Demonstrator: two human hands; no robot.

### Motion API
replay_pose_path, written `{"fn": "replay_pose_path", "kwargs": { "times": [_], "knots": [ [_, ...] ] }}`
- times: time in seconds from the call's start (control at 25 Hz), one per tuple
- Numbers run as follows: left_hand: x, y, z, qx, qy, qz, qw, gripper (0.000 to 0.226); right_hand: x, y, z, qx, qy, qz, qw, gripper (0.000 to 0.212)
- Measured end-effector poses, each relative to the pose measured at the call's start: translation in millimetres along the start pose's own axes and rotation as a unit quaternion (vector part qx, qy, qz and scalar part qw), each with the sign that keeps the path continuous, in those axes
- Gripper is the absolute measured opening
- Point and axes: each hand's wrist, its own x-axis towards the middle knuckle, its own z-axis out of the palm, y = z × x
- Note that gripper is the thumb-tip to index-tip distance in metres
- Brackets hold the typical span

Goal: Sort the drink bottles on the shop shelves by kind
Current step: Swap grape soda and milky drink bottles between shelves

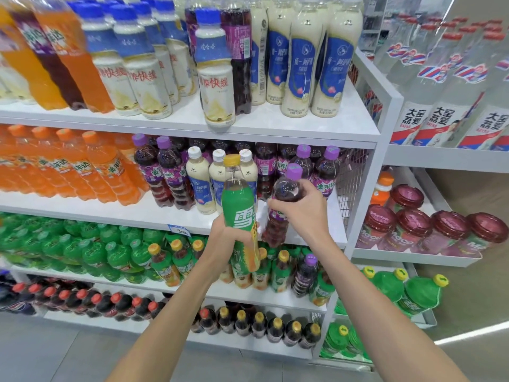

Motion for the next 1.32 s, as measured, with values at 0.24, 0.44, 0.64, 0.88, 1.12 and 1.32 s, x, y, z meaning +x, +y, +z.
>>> {"fn": "replay_pose_path", "kwargs": {
  "times": [0.24,0.44,0.64,0.88,1.12,1.32],
  "knots": [
    [-0.2,-0.8,-16.4,0.013,0.014,-0.013,1.0,0.052,32.0,-2.4,29.0,-0.046,0.009,-0.01,0.999,0.044],
    [7.3,5.4,-23.1,0.011,0.01,-0.011,1.0,0.049,49.0,-2.4,49.8,-0.062,0.015,-0.015,0.998,0.052],
    [14.8,7.8,-26.2,0.012,0.006,-0.02,1.0,0.051,54.1,-6.3,62.4,-0.081,0.021,-0.037,0.996,0.052],
    [12.5,5.1,-25.8,0.018,-0.005,-0.033,0.999,0.05,62.3,-7.5,70.3,-0.104,0.034,-0.026,0.994,0.057],
    [8.5,1.4,-21.9,0.026,-0.011,-0.041,0.999,0.05,63.5,-17.8,63.0,-0.292,-0.003,-0.005,0.956,0.073],
    [5.0,-3.1,-17.7,0.016,-0.018,-0.044,0.999,0.047,63.9,-15.3,58.2,-0.334,0.005,-0.006,0.943,0.064]
  ]
}}
